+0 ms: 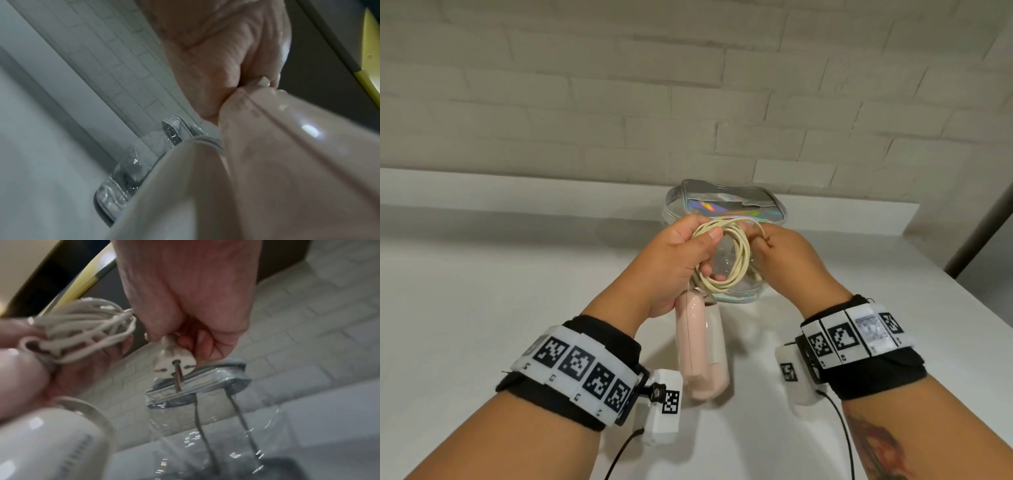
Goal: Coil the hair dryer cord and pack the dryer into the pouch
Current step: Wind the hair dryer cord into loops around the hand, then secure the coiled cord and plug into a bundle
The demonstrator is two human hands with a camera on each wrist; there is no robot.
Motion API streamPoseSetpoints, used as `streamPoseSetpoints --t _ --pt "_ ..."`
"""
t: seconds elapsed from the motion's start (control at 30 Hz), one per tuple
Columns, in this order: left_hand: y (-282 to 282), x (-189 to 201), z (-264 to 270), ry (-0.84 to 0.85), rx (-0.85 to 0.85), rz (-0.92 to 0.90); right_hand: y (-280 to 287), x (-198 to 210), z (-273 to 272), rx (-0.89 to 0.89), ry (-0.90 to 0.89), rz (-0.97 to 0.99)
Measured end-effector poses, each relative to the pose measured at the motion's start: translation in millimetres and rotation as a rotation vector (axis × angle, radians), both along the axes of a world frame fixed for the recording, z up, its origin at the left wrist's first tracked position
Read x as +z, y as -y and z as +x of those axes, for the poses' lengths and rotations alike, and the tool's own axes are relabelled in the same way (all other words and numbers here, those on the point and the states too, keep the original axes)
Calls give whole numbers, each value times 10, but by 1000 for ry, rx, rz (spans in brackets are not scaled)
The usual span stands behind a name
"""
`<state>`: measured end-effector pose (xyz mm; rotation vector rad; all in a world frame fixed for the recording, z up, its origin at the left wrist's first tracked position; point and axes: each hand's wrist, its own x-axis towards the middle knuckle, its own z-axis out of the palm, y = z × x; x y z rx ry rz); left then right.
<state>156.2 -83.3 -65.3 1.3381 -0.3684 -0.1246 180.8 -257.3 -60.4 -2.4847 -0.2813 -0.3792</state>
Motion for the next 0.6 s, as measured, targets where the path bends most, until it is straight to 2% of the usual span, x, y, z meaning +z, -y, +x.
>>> streamPoseSetpoints --t 0.07,0.13,0.2,0.27,0.47,0.6 --pt "19 -7 12 19 16 11 -80 -54 -11 44 -109 444" --pt "18 -16 19 54 53 46 -148 -72 -23 123 -326 864" --pt "-11 -20 12 124 126 118 -157 -106 3 217 -457 1069" --pt "-46 -27 11 179 169 168 -155 -110 4 273 -504 1123" --pt "-66 -97 12 245 258 307 -108 -187 -17 291 -573 1192" --pt "-16 -108 18 187 260 262 -130 -236 -39 344 -637 1259"
